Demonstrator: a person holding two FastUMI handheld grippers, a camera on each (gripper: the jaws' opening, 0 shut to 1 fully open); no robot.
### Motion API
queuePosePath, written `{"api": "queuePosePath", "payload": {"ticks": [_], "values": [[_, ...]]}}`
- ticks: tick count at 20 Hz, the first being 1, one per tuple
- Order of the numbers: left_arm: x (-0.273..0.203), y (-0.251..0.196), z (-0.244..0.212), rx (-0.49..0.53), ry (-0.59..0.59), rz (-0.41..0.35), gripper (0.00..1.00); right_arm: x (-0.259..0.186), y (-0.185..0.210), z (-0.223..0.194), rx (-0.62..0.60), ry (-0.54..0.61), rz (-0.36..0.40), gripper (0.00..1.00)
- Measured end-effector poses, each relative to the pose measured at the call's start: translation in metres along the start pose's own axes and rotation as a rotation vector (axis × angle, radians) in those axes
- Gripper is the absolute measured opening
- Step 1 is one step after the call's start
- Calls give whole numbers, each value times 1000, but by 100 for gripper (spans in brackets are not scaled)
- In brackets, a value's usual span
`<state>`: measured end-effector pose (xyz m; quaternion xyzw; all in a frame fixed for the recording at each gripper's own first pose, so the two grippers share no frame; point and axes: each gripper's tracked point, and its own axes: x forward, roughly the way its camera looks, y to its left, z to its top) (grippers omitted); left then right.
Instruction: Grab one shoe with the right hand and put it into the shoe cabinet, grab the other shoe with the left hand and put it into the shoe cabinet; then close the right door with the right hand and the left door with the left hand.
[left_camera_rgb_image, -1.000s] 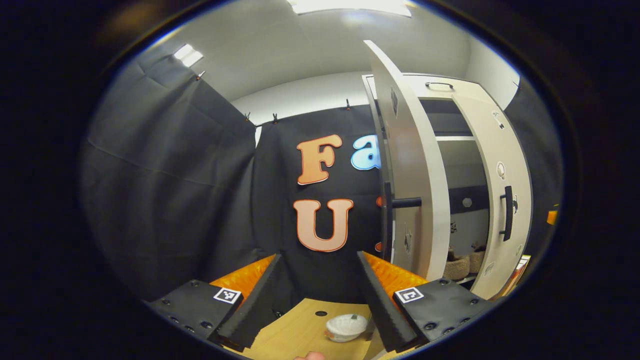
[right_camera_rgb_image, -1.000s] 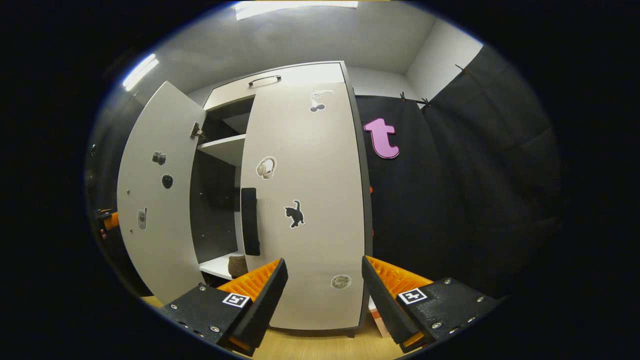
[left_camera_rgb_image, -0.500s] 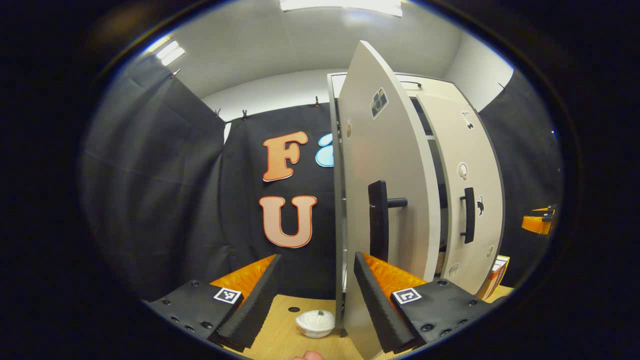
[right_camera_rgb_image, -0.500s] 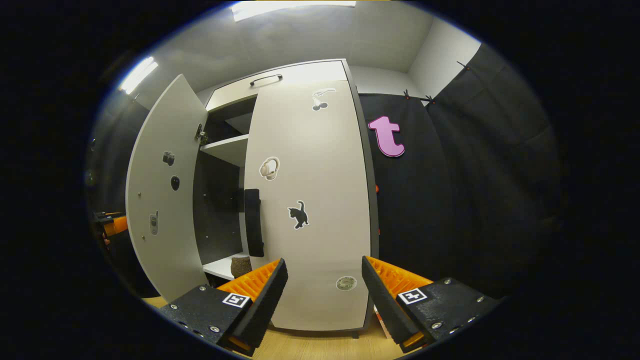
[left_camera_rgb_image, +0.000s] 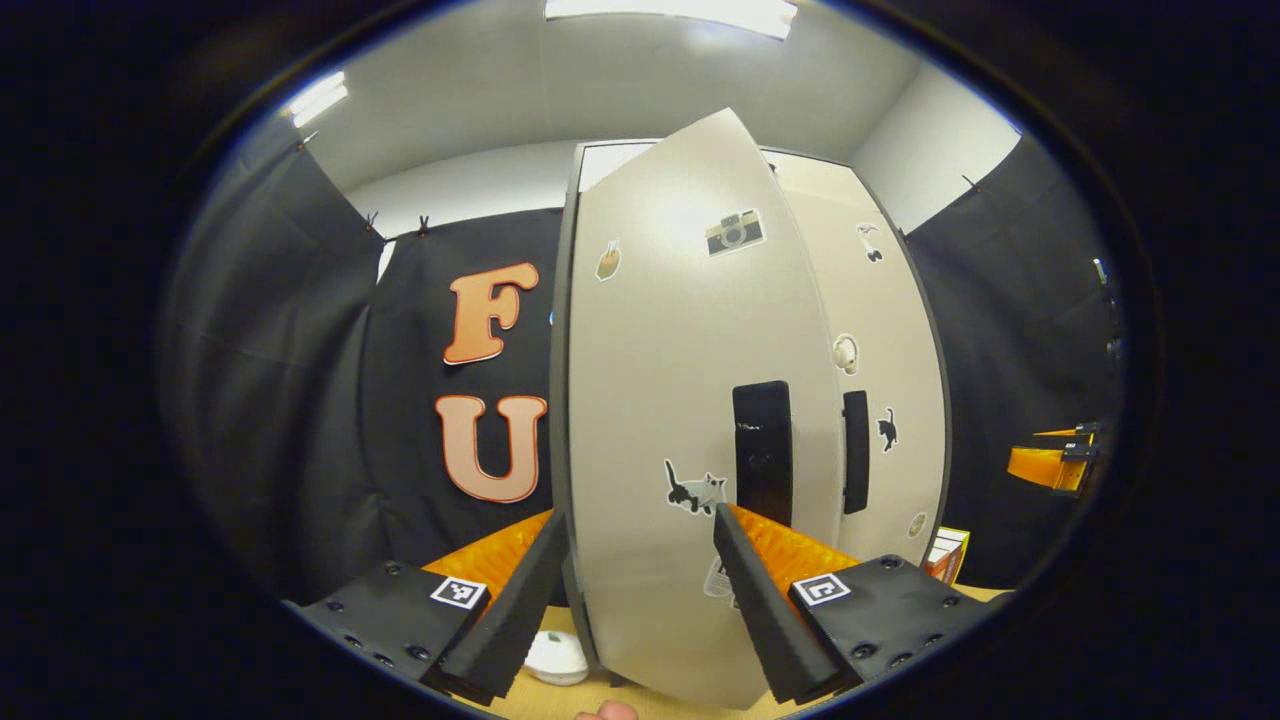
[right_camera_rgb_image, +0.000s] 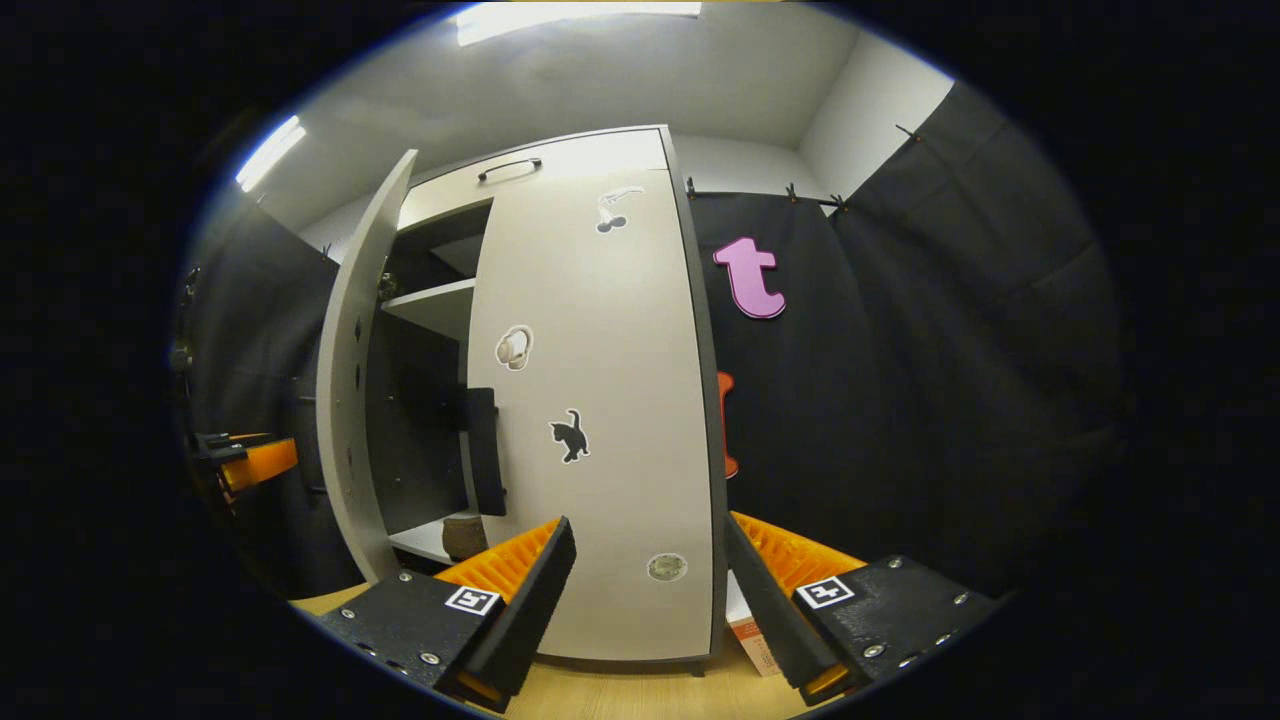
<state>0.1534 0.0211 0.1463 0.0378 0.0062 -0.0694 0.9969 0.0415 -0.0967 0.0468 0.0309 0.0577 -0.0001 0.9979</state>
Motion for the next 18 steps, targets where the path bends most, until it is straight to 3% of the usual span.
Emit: {"api": "queuePosePath", "payload": {"ticks": [5,18], "values": [[22,-32,-17,-51,33,-58,95,-6,-10,3,-13,5,-21,92],[86,-58,-23,-58,60,-74,96,-14,-27,7,-46,12,-52,92]]}}
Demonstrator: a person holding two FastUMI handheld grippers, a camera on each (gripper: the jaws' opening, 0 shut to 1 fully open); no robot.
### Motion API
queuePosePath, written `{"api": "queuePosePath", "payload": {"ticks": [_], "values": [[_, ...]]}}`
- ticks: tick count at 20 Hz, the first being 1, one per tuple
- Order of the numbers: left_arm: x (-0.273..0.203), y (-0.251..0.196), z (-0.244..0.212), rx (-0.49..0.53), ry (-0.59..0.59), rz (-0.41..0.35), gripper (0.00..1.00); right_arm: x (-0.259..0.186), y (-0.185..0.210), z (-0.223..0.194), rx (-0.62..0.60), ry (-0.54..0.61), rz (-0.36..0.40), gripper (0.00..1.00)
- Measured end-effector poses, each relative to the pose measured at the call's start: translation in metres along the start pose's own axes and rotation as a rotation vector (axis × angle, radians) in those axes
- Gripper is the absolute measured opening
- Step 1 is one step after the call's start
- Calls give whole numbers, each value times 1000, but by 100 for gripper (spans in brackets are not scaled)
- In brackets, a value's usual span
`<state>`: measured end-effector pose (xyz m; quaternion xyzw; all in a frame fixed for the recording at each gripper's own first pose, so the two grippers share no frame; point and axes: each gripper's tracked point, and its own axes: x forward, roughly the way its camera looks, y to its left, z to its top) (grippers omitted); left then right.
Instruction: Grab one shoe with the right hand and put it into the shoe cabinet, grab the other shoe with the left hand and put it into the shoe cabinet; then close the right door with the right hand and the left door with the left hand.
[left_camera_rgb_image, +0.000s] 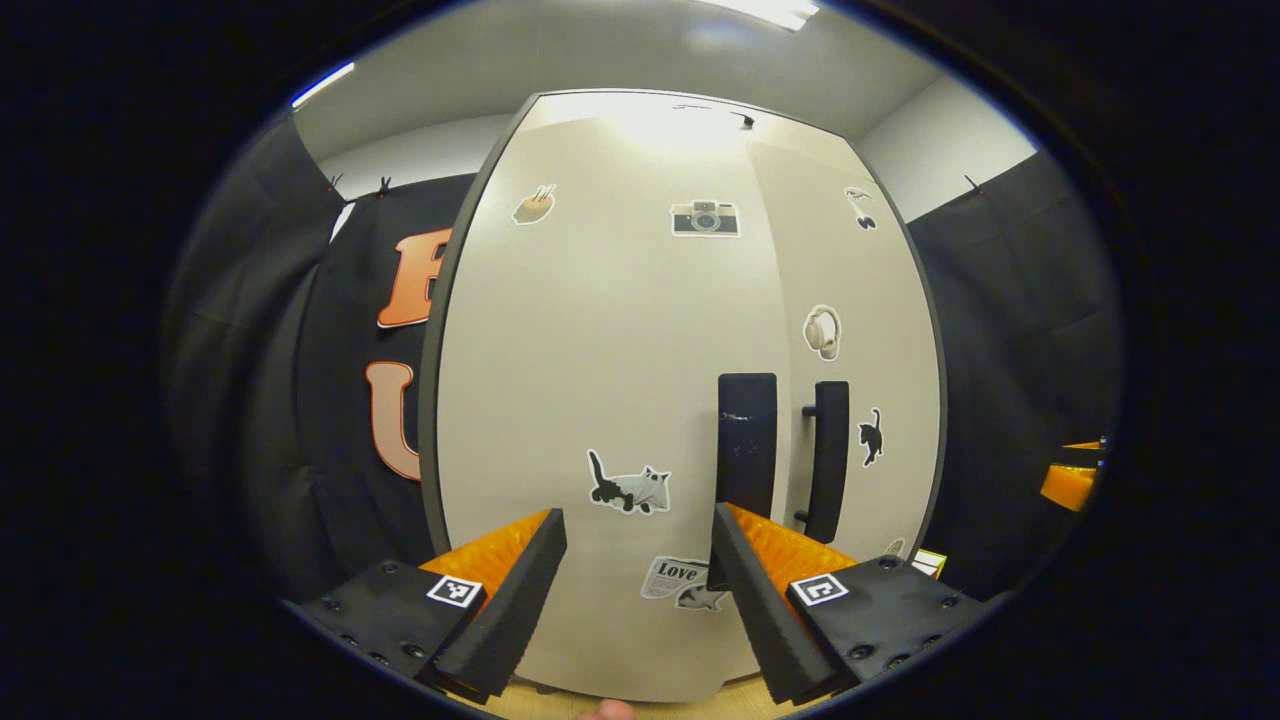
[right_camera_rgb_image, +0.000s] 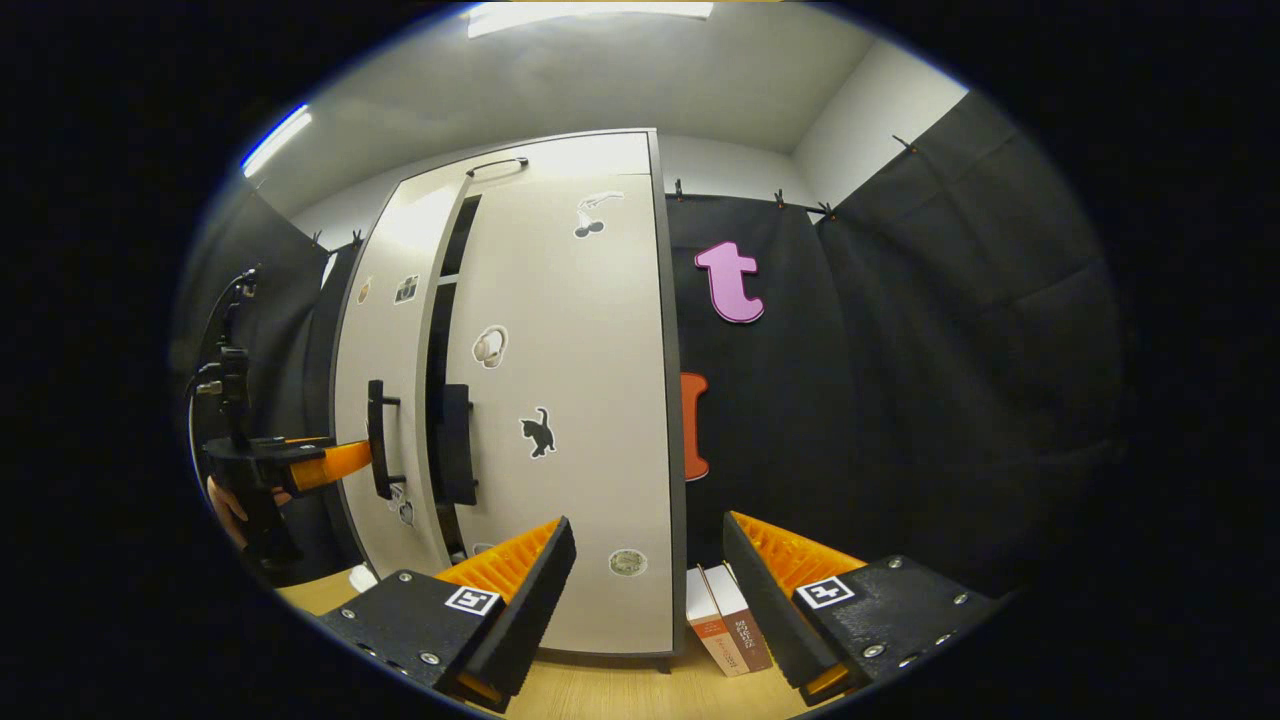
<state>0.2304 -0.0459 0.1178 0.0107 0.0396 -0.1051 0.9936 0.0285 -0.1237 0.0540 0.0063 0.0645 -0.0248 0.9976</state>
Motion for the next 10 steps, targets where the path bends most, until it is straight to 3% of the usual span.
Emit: {"api": "queuePosePath", "payload": {"ticks": [10], "values": [[17,-3,-2,17,-9,21,96,2,4,-7,17,23,13,92]]}}
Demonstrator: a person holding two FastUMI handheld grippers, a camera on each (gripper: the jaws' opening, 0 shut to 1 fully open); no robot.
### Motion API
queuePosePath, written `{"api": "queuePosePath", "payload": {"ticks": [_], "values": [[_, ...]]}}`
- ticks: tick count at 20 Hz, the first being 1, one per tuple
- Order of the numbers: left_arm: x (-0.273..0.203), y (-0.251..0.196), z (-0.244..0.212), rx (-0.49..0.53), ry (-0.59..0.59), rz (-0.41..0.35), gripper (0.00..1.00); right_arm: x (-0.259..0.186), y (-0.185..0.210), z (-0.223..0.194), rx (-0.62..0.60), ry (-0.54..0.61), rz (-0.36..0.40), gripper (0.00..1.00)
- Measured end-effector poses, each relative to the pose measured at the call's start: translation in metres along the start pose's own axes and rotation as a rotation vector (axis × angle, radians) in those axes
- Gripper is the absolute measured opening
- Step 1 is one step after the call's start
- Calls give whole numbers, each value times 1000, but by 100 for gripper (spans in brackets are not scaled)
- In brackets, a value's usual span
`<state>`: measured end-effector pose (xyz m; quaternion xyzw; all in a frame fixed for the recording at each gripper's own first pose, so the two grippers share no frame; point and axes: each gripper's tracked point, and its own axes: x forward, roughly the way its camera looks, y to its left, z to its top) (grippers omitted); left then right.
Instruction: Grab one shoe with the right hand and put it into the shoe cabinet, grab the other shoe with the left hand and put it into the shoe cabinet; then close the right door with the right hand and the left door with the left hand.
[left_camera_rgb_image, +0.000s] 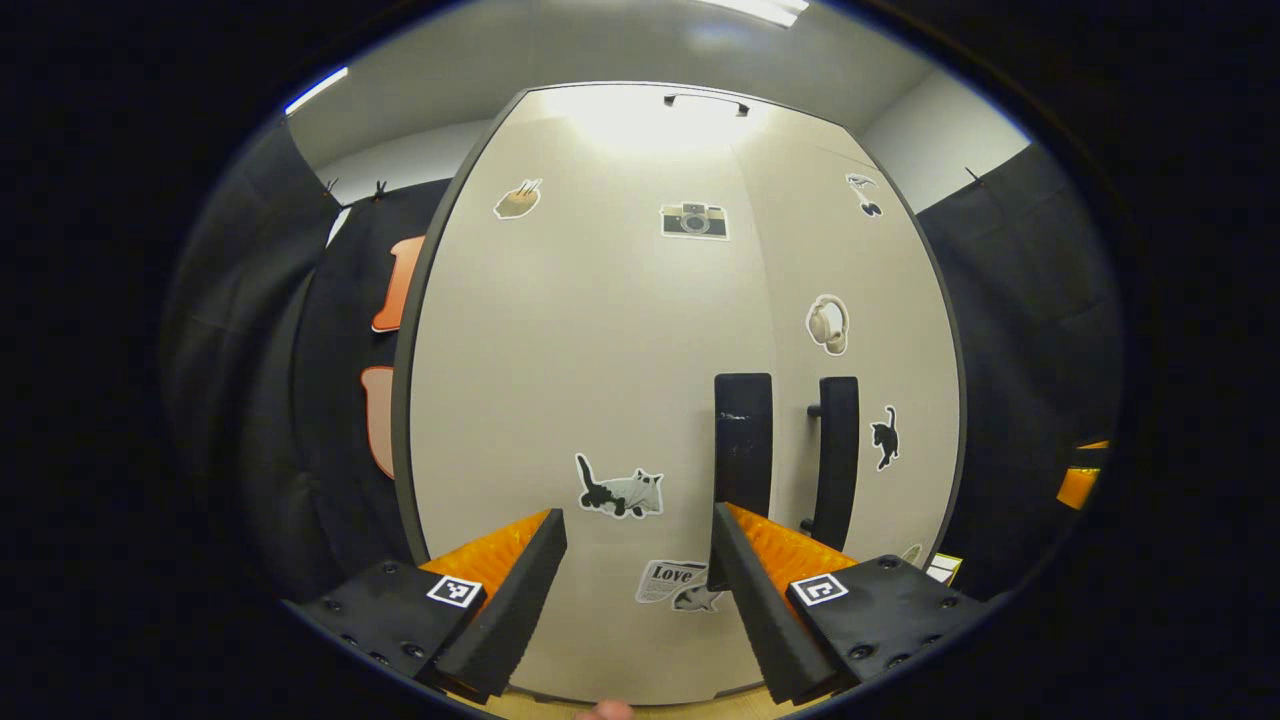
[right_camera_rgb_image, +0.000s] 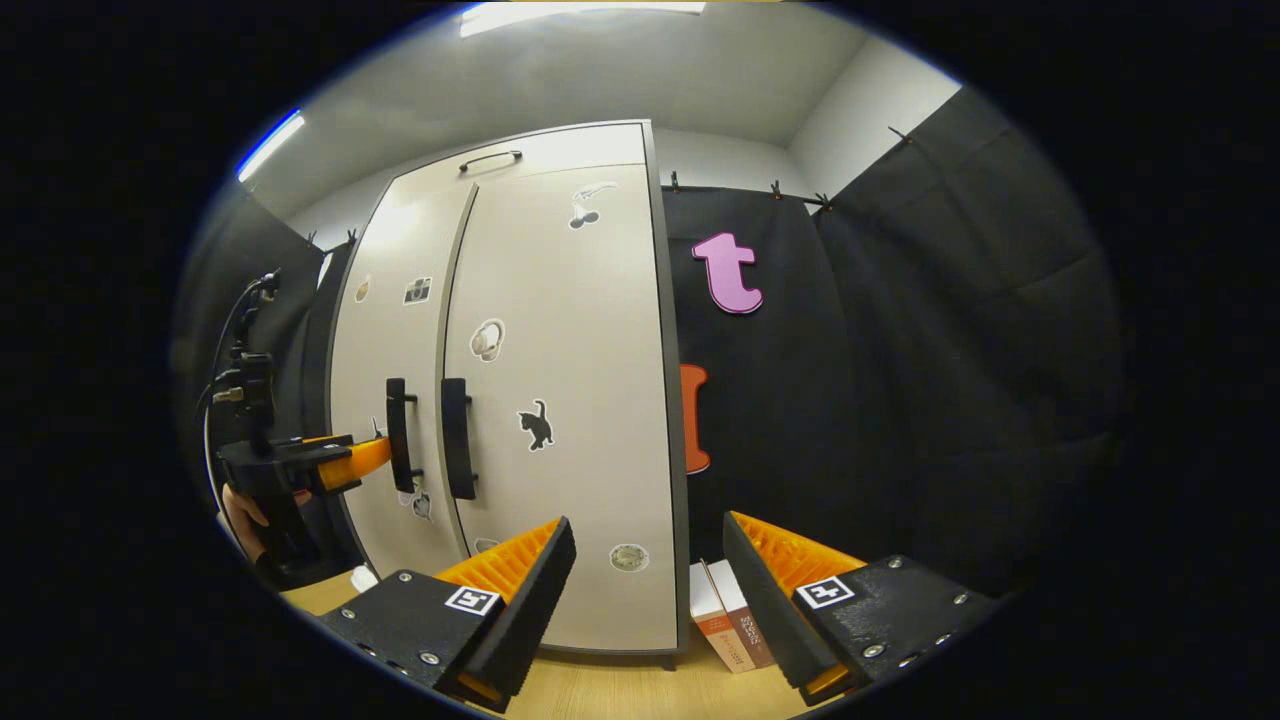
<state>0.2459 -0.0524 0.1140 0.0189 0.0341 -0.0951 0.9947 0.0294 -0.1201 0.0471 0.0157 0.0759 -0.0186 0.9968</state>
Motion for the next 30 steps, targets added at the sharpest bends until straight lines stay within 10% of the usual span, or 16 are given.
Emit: {"api": "queuePosePath", "payload": {"ticks": [30], "values": [[-106,34,5,-44,-16,61,96,-10,42,6,4,-20,77,92]]}}
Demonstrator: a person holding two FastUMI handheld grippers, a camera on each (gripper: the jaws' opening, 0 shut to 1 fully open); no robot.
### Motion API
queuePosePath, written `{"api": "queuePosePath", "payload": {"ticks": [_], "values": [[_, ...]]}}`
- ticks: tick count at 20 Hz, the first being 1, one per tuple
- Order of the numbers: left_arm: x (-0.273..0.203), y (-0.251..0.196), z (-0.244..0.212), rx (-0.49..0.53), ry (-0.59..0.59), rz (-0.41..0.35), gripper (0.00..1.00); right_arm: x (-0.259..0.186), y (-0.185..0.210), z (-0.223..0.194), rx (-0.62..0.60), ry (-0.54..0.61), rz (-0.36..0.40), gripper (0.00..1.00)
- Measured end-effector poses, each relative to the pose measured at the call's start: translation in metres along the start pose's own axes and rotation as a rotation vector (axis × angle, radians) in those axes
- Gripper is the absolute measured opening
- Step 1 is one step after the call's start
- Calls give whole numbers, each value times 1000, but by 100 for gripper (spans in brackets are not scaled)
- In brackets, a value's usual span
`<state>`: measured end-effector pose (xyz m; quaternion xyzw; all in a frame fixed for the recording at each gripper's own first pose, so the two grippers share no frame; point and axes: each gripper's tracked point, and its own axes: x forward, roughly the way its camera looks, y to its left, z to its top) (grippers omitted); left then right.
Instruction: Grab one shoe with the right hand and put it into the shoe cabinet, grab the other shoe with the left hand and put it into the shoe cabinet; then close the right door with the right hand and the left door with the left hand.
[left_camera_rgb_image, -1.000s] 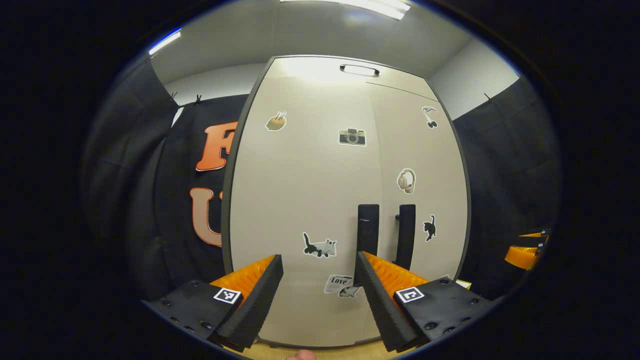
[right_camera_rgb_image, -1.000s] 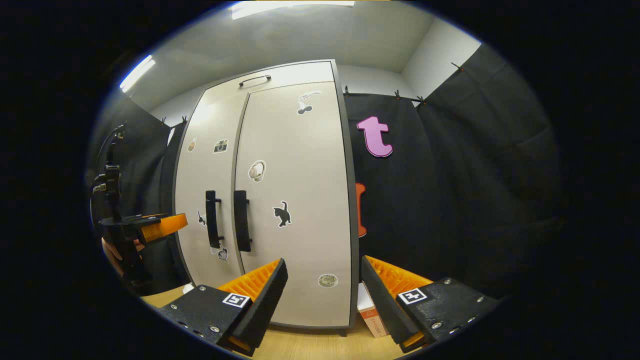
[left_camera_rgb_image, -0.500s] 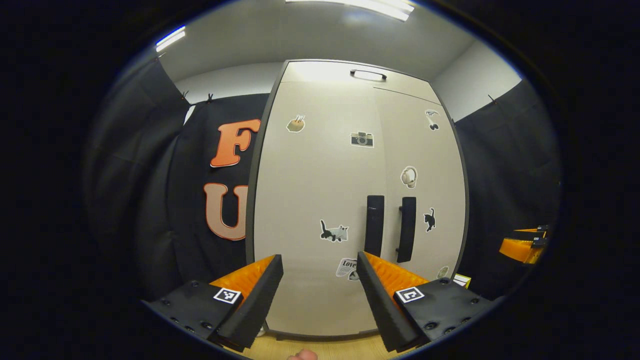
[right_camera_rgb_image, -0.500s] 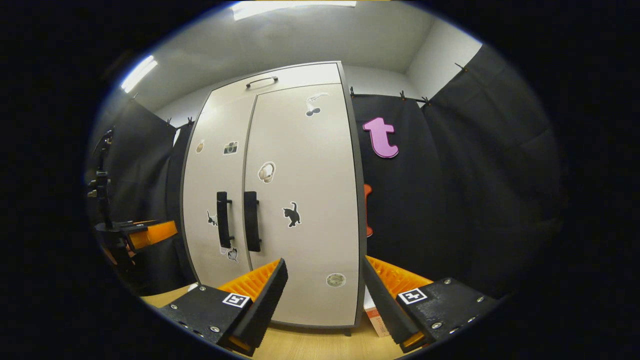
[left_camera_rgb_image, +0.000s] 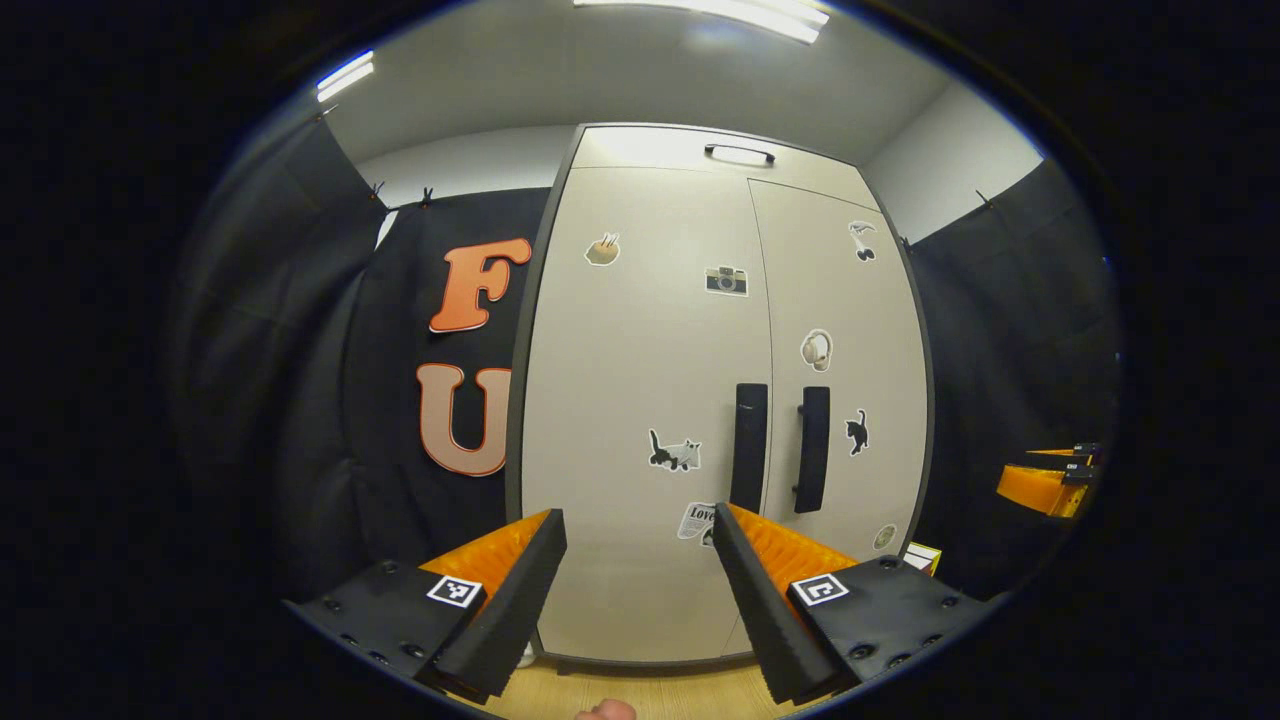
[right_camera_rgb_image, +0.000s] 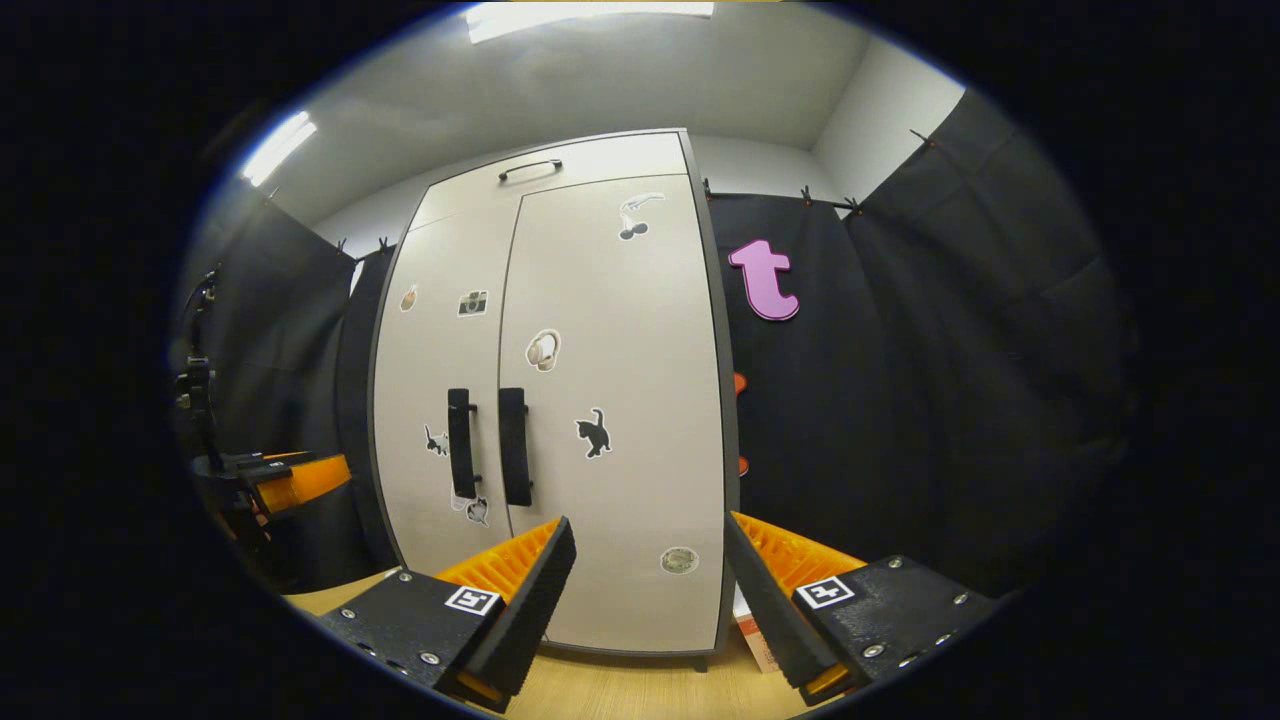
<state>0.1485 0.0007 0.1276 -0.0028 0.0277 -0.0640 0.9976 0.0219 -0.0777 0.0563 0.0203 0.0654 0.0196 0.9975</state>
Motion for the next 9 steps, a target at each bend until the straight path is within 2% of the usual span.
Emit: {"api": "queuePosePath", "payload": {"ticks": [9], "values": [[-6,-3,-4,9,6,-3,96,-6,8,1,10,-4,10,92]]}}
